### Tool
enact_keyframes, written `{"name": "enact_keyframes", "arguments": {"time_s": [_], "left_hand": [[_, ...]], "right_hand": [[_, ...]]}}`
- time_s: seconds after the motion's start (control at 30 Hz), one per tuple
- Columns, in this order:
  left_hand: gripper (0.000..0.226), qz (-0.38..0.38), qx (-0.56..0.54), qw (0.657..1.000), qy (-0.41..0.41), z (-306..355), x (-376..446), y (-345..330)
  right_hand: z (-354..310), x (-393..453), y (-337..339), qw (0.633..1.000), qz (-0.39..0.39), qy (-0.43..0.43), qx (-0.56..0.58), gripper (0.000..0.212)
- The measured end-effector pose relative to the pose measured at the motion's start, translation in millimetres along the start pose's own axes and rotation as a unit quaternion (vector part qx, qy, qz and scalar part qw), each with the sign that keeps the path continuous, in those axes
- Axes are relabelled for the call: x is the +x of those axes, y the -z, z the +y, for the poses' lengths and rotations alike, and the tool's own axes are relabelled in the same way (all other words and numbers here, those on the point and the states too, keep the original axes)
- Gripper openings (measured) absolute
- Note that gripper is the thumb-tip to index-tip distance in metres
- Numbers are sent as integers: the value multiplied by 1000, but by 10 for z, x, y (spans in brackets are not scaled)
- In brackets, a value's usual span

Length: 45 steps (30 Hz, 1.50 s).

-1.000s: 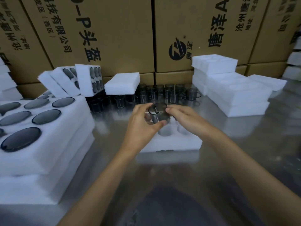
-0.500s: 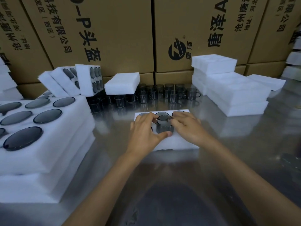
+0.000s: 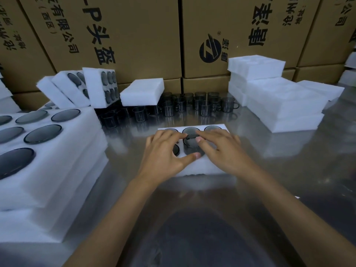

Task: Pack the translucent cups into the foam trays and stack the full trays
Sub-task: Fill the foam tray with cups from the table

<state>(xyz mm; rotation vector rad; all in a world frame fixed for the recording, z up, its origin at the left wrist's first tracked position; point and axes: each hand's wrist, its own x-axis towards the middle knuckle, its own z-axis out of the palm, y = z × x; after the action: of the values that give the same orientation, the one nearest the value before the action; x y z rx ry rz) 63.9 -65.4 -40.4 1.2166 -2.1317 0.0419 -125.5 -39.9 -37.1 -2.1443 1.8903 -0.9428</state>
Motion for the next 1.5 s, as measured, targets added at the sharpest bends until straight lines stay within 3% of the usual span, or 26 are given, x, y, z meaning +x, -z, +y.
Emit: {"name": "enact_keyframes", "arguments": {"time_s": [0.23, 0.63, 0.73, 0.8, 0.87, 0.97, 1.03, 1.27, 1.5], "left_hand": [[61, -13, 78, 996, -49, -68, -28, 27], [47, -52, 72, 994, -67, -97, -31, 25], [38, -78, -113, 989, 60, -233, 198, 14], [26, -34, -211, 964, 159, -415, 389, -5], [34, -6, -189, 949, 252, -712, 607, -38], [63, -59, -122, 918, 372, -1209, 870, -111], [70, -80, -116, 902, 407, -1448, 990, -208], [53, -65, -66, 922, 376, -1852, 1312, -485], [9, 31, -79, 960, 268, -1783, 1194, -553]], "right_hand": [[7, 27, 173, 981, -91, 27, -169, 63], [-65, 65, 184, 953, -140, 56, -262, 56], [-9, 212, 206, 978, -138, 14, -153, 53], [19, 327, 156, 991, -111, -22, -69, 56], [-14, 429, 38, 993, -110, -27, -37, 58], [-81, 503, -199, 990, -137, -3, -41, 56], [-63, 512, -292, 992, -124, 0, -39, 51], [-15, 505, -326, 996, -79, 14, -25, 45], [0, 526, -350, 998, -58, 10, -12, 44]]}}
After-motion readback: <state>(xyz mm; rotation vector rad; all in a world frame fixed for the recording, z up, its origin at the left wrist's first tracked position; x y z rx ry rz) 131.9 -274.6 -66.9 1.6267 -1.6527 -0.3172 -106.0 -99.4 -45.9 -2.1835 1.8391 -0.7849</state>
